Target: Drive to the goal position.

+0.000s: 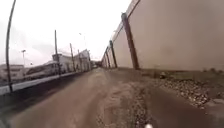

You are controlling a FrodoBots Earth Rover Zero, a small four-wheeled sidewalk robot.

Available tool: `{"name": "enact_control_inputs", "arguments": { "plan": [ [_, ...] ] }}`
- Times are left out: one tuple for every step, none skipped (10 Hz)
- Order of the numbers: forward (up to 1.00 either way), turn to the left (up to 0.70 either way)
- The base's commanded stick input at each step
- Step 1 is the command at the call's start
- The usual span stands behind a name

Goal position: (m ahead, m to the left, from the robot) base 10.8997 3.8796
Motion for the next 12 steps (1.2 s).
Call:
{"name": "enact_control_inputs", "arguments": {
  "plan": [
    [0.85,0.05],
    [0.85,0.05],
    [0.85,0.05],
    [0.85,0.05],
    [0.85,0.21],
    [0.85,0.33],
    [0.85,0.17],
    [0.85,0.05],
    [0.85,0.05],
    [0.85,0.05],
    [0.85,0.05],
    [0.85,0.05]
  ]
}}
